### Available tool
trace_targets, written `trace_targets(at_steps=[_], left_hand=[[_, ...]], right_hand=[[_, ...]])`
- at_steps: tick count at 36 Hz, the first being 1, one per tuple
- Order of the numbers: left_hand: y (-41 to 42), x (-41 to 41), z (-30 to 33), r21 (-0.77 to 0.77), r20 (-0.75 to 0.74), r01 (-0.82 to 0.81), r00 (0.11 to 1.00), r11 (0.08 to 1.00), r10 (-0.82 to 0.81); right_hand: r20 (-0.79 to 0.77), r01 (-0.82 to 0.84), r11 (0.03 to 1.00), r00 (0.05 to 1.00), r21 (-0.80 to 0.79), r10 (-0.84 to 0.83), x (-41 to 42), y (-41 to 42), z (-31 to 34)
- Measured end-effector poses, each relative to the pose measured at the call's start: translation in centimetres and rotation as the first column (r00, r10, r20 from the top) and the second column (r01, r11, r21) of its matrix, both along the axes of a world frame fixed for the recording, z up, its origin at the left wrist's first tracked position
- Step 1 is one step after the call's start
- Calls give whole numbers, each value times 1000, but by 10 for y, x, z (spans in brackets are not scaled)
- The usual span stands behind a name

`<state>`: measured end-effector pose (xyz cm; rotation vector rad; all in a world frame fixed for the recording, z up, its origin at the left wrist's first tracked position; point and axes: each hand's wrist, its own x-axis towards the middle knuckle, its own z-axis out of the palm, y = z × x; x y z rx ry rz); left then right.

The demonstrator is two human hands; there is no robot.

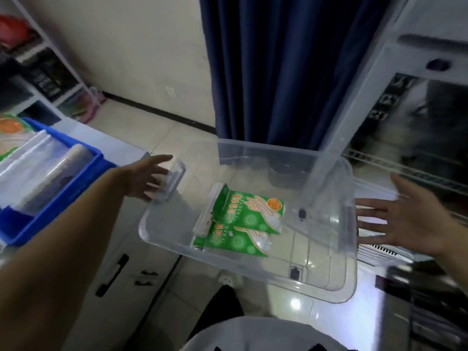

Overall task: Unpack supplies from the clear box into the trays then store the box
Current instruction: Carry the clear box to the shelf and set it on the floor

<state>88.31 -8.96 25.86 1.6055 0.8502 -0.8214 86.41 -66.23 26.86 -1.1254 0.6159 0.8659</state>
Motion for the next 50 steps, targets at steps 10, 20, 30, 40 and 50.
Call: trace_targets(at_steps=[10, 20, 30, 40, 50], left_hand=[[50, 168, 49, 0, 107, 183, 978, 983, -182], [99, 296, 51, 130, 69, 196, 976, 972, -206], [154, 390, 10, 250, -15, 40, 999, 967, -38], [252, 434, 9, 367, 28, -300, 950, 880, 312], [395, 444, 19, 341, 11, -521, 835, 783, 551]], right_hand=[[16, 282, 951, 958, 127, -286, 12, 74, 23], [-85, 401, 882, 916, 248, -393, 87, 148, 11], [-212, 358, 909, 925, 212, -315, 259, 211, -27], [-199, 126, 988, 974, 87, -107, 459, 321, -52], [-117, -154, 988, 982, -27, 150, 591, 499, -43]])
